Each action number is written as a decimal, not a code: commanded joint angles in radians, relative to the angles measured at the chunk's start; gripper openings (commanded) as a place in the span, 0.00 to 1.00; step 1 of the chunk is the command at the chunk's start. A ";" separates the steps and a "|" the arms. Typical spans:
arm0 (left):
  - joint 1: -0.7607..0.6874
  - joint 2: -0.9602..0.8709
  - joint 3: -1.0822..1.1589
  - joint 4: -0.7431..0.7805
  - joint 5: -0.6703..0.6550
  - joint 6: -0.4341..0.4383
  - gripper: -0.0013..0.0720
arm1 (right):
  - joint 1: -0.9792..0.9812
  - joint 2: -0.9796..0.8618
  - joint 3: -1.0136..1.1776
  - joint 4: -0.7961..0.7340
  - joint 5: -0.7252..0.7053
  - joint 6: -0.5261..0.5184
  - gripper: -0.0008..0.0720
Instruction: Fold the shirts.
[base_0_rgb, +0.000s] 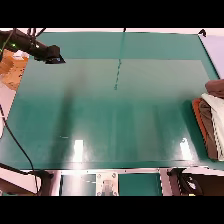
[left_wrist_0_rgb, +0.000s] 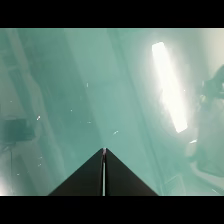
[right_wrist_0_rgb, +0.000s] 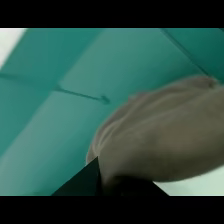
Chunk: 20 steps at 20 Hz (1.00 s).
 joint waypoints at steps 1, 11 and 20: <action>0.000 0.001 0.000 0.000 -0.010 0.003 0.04 | -0.038 0.062 -0.021 -0.237 0.171 0.070 0.04; 0.000 0.001 0.000 0.001 -0.003 0.004 0.04 | -0.040 0.182 -0.587 -0.741 0.138 0.039 0.04; -0.003 0.001 0.012 -0.003 0.048 0.056 0.04 | -0.016 0.180 -0.793 -0.746 0.070 0.061 0.26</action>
